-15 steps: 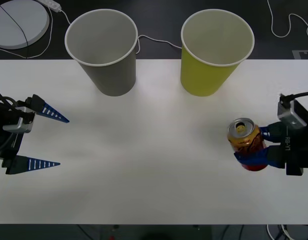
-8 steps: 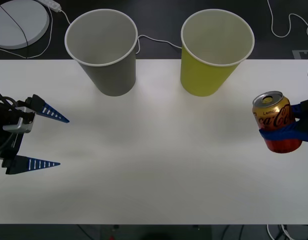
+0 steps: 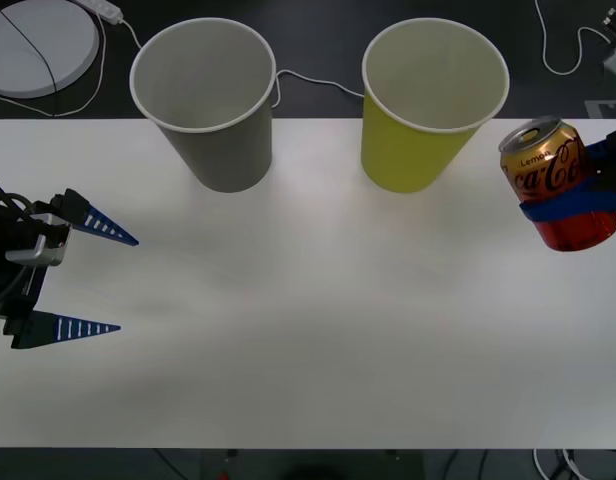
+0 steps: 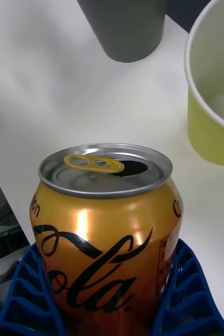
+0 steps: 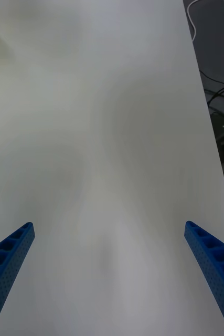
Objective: Put the can into the green bin and the plastic bottle into the gray bin
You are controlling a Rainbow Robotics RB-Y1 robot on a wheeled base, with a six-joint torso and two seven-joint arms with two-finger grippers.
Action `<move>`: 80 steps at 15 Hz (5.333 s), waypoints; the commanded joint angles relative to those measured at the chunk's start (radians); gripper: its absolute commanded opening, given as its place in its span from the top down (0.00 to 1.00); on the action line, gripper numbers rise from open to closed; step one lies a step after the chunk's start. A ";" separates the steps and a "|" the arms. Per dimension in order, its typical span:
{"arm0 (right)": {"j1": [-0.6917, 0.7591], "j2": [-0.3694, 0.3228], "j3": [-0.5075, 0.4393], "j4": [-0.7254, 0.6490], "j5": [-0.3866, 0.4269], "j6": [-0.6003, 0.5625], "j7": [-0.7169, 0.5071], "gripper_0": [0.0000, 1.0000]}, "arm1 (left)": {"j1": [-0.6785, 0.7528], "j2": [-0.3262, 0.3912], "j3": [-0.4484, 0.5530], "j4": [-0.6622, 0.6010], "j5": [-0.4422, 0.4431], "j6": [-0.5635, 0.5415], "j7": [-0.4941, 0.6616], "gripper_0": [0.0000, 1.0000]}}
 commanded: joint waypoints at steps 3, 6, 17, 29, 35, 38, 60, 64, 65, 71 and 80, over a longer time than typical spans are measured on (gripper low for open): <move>-0.302 -0.001 0.215 0.151 0.105 -0.046 0.000 1.00 | 0.000 0.000 0.000 0.000 0.000 0.000 0.000 0.00; -0.457 0.048 0.353 0.276 0.182 -0.046 0.001 1.00 | 0.000 0.000 0.000 0.000 0.000 0.000 0.000 0.00; -0.874 0.237 0.675 0.737 0.356 0.002 0.046 1.00 | 0.000 0.000 0.000 0.000 0.000 0.000 0.000 0.00; -0.963 0.330 0.678 0.904 0.507 0.005 0.131 0.95 | 0.000 0.000 0.000 0.000 0.000 0.000 0.000 0.00; -0.962 0.277 0.678 0.872 0.450 -0.006 0.196 0.00 | 0.000 0.000 0.000 0.000 0.000 0.000 0.000 0.00; -0.943 0.194 0.675 0.871 0.290 -0.007 0.223 0.00 | 0.000 0.000 0.000 0.000 0.000 0.000 0.000 0.00; -0.012 -0.013 0.046 0.529 -0.199 -0.046 1.127 0.00 | 0.000 0.000 0.000 0.000 0.000 0.000 0.000 0.00; 0.095 0.028 0.002 0.526 -0.213 -0.046 1.254 0.00 | 0.000 0.000 0.000 0.000 0.000 0.000 0.000 0.00; 0.110 0.043 -0.001 0.526 -0.213 -0.046 1.277 0.00 | 0.000 0.000 0.000 0.000 0.000 0.000 0.000 0.00; 0.216 0.099 -0.004 0.526 -0.213 -0.046 1.423 0.00 | 0.000 0.000 0.000 0.000 0.000 0.000 0.000 0.00; 0.406 0.203 -0.112 0.394 -0.171 -0.029 1.438 0.00 | 0.000 0.000 0.000 0.000 0.000 0.000 0.000 0.00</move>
